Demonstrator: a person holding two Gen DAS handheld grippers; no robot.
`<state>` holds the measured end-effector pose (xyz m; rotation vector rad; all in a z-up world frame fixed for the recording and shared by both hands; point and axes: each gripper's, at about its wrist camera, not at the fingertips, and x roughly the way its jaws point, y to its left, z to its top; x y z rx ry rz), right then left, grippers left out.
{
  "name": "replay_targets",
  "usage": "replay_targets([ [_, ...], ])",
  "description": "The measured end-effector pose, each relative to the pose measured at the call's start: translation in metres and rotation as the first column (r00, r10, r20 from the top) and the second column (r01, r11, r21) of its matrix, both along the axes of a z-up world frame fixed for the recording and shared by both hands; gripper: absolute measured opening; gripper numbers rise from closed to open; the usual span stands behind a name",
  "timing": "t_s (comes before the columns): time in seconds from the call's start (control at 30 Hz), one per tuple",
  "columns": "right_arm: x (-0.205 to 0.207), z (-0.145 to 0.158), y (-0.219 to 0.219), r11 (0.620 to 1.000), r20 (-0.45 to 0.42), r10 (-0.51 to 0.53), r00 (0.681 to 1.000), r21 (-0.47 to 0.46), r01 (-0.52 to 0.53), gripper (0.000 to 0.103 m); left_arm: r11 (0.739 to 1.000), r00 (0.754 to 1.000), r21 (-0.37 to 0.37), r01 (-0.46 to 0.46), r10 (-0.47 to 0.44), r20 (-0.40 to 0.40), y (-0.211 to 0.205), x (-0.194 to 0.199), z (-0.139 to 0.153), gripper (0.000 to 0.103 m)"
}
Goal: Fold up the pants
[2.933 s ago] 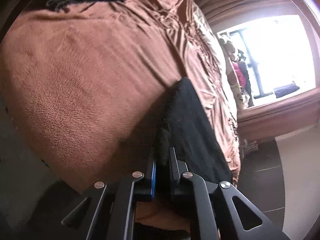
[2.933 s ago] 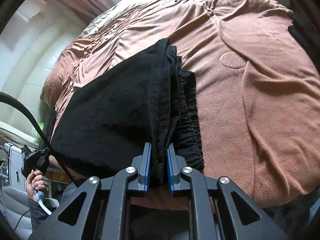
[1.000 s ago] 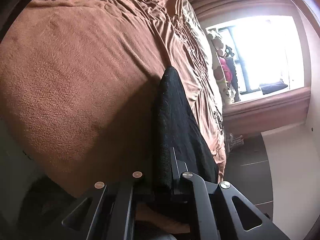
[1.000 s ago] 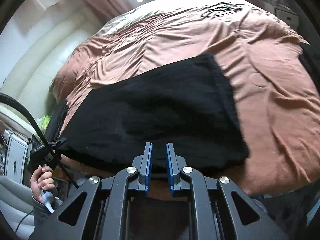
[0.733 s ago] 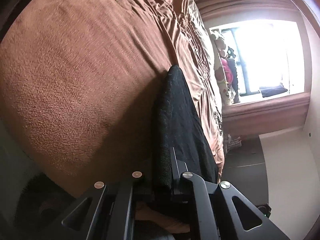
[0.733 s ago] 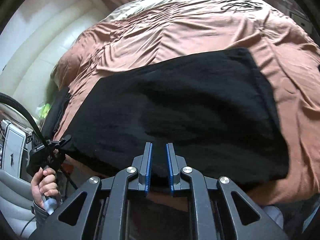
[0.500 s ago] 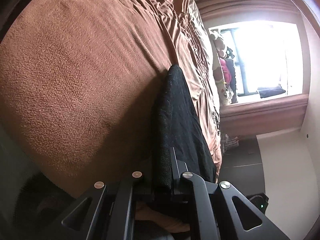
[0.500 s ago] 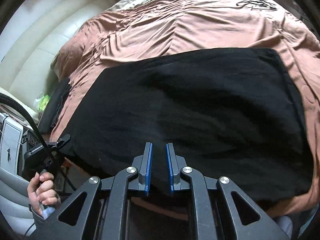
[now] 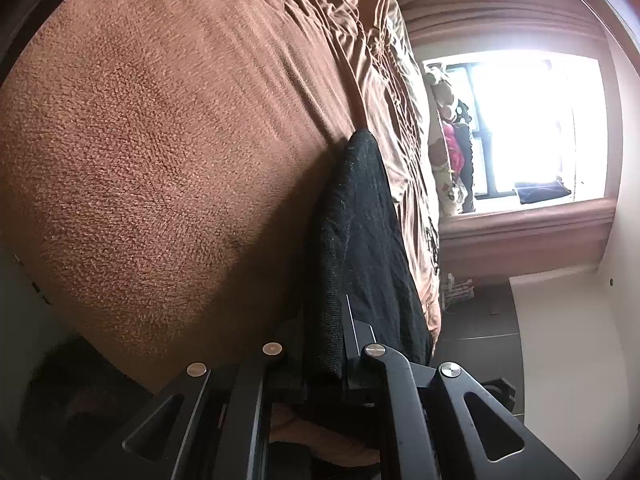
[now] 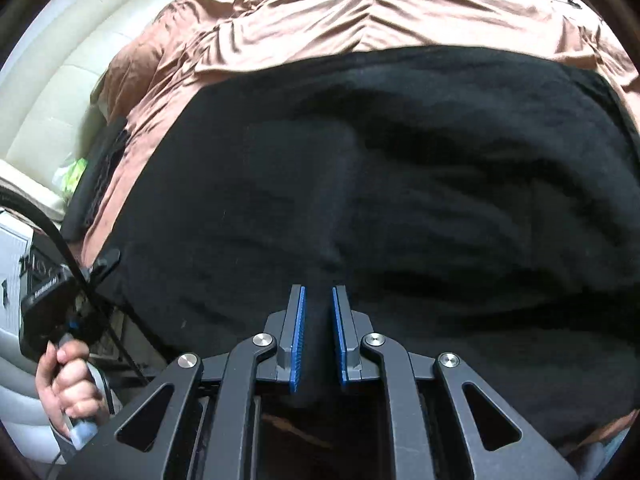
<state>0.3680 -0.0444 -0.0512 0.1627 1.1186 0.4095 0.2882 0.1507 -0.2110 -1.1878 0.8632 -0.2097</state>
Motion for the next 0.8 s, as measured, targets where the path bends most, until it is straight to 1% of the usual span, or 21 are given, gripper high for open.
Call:
replay_targets([
  [0.17,-0.017,-0.005,0.004,0.999,-0.032,0.042,0.999,0.004,-0.042,0.011,1.000,1.000,-0.008,-0.008,0.008,-0.010,0.000,-0.002,-0.001,0.010],
  [0.23,-0.020,0.001,0.001,0.999,-0.024,0.047,0.999,-0.007,-0.047,0.010,1.000,1.000,-0.016,-0.020,0.020,-0.005,0.000,-0.003,-0.002,0.011],
  [0.3,-0.017,0.010,-0.001,0.999,-0.008,0.043,0.999,0.005,-0.043,0.011,0.999,0.999,-0.031,-0.032,0.031,-0.013,0.001,-0.006,-0.005,0.013],
  [0.37,-0.011,0.019,-0.003,0.999,0.019,0.034,0.999,-0.006,-0.034,0.010,0.998,0.999,-0.050,-0.042,0.041,-0.023,0.002,-0.007,-0.008,0.014],
  [0.5,0.008,0.025,-0.001,0.999,0.036,0.033,0.999,-0.027,-0.032,0.010,0.998,0.999,-0.041,-0.047,0.046,-0.026,0.003,-0.007,-0.007,0.014],
  [0.63,0.033,0.020,0.005,0.998,0.029,0.022,0.999,-0.066,-0.020,0.010,0.998,0.998,-0.036,-0.061,0.059,-0.034,0.002,-0.006,-0.005,0.014],
  [0.8,0.050,0.014,0.018,0.995,0.031,0.006,0.999,-0.096,-0.003,0.010,0.996,0.996,-0.025,-0.082,0.081,-0.038,0.000,-0.003,-0.002,0.015],
])
